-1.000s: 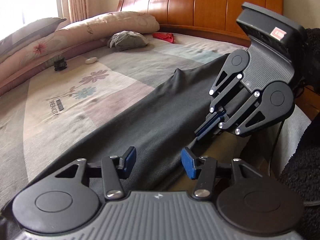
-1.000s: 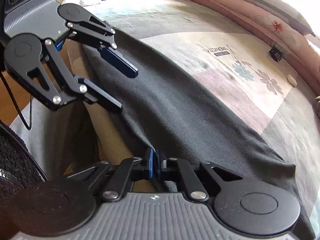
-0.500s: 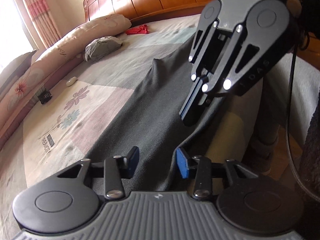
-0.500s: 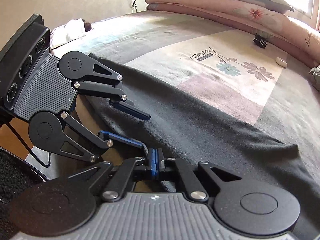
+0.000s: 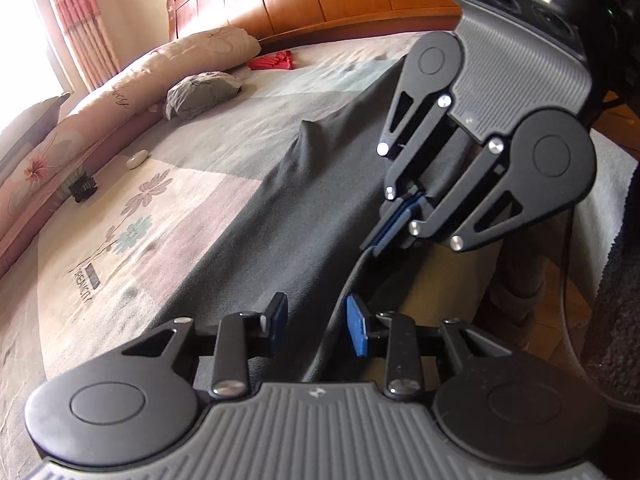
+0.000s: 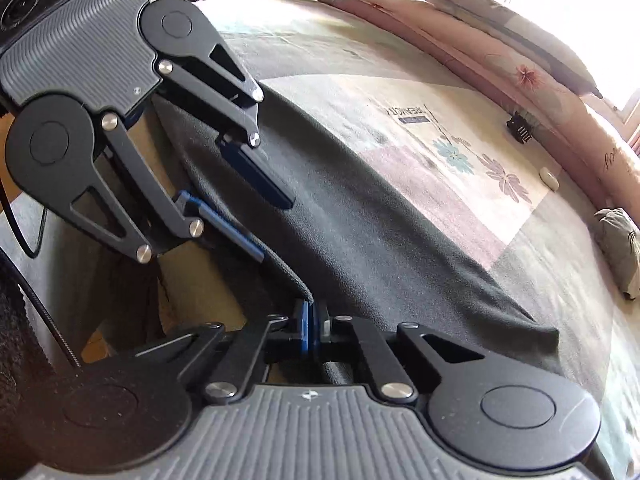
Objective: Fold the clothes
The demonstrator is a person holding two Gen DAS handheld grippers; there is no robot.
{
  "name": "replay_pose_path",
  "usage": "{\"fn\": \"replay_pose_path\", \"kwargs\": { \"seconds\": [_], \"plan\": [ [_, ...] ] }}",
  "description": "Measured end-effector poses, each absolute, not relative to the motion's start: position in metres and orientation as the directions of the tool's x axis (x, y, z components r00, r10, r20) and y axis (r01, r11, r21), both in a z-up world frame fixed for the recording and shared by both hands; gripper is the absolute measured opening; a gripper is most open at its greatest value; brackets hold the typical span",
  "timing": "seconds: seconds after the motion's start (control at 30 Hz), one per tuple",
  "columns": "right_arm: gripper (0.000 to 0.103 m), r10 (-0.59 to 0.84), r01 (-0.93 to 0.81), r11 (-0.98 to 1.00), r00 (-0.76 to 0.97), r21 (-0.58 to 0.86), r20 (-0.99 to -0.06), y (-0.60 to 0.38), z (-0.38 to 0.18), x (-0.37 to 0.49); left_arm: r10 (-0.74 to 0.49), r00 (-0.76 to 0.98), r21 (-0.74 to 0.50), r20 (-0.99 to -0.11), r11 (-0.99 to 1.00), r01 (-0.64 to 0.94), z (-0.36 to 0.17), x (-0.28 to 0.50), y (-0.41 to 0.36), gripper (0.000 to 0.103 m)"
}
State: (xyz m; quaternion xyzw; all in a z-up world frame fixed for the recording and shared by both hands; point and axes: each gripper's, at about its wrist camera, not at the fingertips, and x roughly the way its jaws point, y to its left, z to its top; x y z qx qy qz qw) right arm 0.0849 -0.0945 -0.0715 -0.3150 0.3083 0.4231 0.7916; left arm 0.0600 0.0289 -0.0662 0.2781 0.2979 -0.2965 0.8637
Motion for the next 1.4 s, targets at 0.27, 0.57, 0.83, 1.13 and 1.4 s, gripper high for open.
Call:
{"fn": "replay_pose_path", "kwargs": {
  "seconds": [0.27,0.57,0.83,1.13,1.4],
  "plan": [
    [0.004,0.509,-0.853,0.494,0.439,-0.167,-0.74,-0.105,-0.057,0.089,-0.309,0.654,0.353,-0.69,0.645,0.677,-0.077,0.063,0.019,0.022],
    [0.003,0.379,-0.808,0.47,0.547,-0.354,-0.746,-0.102,-0.08,0.077,-0.317,0.657,0.281,-0.684,0.717,0.638,-0.071,0.068,0.034,0.002],
    [0.003,0.404,-0.843,0.464,0.474,-0.271,-0.783,-0.106,-0.066,0.076,-0.358,0.575,0.181,-0.736,0.715,0.676,-0.062,0.065,0.053,0.001],
    [0.013,0.421,-0.852,0.496,0.403,-0.166,-0.812,-0.107,-0.071,0.086,-0.332,0.537,0.137,-0.776,0.742,0.656,-0.072,0.058,0.071,0.001],
    [0.023,0.562,-0.852,0.524,0.351,-0.006,-0.749,-0.113,-0.036,0.105,-0.307,0.616,0.173,-0.725,0.785,0.595,-0.037,0.053,0.103,0.007]
  ]
}}
